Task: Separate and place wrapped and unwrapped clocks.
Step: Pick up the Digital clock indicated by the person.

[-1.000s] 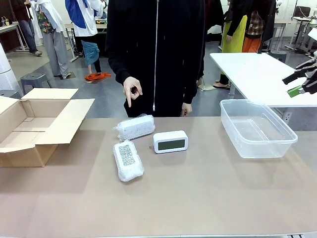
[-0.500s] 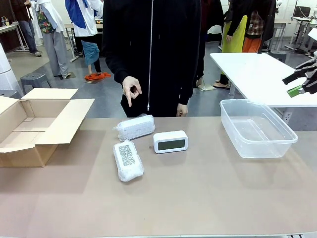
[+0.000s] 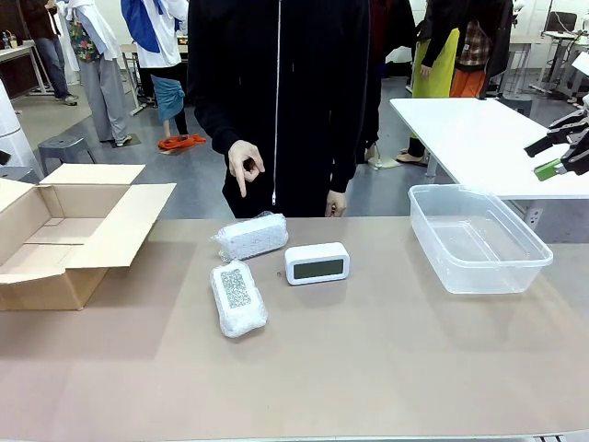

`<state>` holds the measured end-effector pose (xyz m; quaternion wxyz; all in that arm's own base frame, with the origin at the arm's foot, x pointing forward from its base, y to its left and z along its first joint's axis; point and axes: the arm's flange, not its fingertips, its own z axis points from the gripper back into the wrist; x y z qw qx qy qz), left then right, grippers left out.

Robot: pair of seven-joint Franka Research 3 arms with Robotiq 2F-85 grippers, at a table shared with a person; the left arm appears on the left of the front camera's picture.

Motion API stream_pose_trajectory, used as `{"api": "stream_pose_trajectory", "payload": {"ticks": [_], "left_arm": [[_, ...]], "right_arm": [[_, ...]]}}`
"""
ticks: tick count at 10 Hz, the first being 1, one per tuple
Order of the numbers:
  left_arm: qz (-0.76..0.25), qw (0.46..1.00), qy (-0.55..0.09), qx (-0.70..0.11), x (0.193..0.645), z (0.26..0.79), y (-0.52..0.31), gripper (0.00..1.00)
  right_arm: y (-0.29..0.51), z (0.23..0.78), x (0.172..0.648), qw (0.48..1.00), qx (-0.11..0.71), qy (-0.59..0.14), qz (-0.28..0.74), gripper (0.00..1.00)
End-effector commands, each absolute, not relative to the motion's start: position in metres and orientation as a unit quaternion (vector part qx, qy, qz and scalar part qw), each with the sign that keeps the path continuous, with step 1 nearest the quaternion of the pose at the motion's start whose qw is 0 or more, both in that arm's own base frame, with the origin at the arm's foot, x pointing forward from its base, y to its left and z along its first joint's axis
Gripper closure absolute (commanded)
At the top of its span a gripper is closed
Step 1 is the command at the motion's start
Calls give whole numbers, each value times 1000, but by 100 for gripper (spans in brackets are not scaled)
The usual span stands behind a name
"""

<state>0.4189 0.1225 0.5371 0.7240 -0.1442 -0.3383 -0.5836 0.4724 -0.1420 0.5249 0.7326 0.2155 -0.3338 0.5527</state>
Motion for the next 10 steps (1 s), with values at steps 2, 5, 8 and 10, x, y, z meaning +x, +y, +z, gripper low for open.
{"api": "stream_pose_trajectory", "payload": {"ticks": [2, 5, 8, 10], "left_arm": [[-595, 741, -290, -110, 449, 544, 86, 0], [-624, 733, -260, -79, 487, 551, 29, 0], [-669, 709, -216, -53, 524, 555, -44, 0], [-677, 710, -194, -35, 552, 543, -78, 0]], "right_arm": [[-142, 524, 472, 730, 219, -335, 553, 0], [-142, 524, 472, 730, 219, -335, 553, 0], [-142, 524, 472, 730, 219, -335, 553, 0], [-142, 524, 472, 730, 219, -335, 553, 0]]}}
